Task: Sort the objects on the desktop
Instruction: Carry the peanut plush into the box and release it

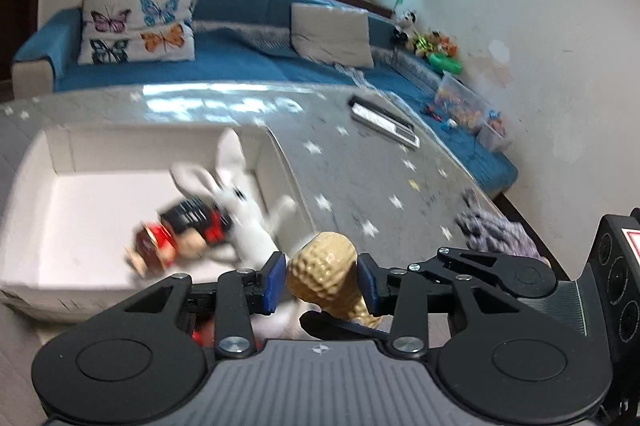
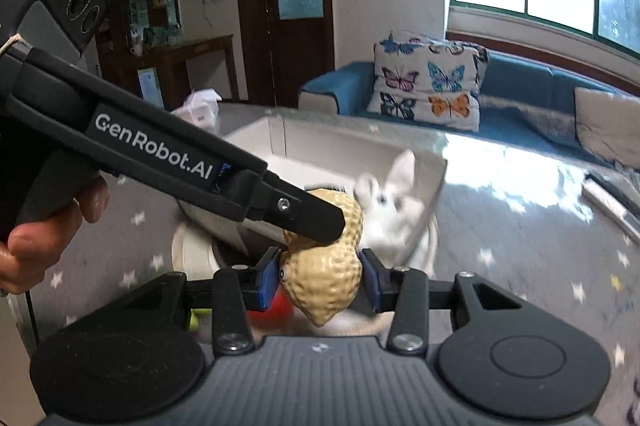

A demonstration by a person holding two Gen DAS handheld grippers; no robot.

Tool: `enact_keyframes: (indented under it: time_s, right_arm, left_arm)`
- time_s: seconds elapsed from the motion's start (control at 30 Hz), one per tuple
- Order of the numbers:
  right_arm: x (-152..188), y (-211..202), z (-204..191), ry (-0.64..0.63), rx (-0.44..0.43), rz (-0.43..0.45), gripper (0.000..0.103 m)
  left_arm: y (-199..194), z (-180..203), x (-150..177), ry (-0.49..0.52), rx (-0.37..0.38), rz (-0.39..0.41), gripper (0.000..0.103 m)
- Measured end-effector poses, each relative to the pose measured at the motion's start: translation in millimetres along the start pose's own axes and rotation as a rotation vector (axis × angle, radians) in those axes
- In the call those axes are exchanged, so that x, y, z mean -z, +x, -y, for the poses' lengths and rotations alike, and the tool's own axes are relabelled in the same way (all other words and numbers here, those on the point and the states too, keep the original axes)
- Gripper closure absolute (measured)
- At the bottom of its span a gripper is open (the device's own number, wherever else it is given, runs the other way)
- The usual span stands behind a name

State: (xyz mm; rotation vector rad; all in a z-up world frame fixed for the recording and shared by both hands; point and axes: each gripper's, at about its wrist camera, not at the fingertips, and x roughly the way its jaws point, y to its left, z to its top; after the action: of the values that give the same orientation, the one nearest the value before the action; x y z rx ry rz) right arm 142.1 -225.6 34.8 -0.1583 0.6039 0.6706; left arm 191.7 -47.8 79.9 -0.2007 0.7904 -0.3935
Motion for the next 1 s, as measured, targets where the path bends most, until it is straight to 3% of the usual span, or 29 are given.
enact_keyframes:
  time_s: [0.23,0.57,1.0]
  right_arm:
    - [-33.0,38.8,1.3,-0.006,-0.016,0.001,0.061]
    - [-34.8,86.8,9.8,0.000,-0.021,-0.042,0.061]
    - [-29.4,77.1,11.0,-0.001,0.013,-0.022,0.050]
  left_arm:
    - [11.2,-37.1,-26.1,-0.063,-0.029,0.001,0.061]
    - [39.2,-78.4,-31.0,-0.162,-0.057,-0.017,0.064]
    - [22.8,-85.8,-10.9,-0.189,-0.097,0.005,0.063]
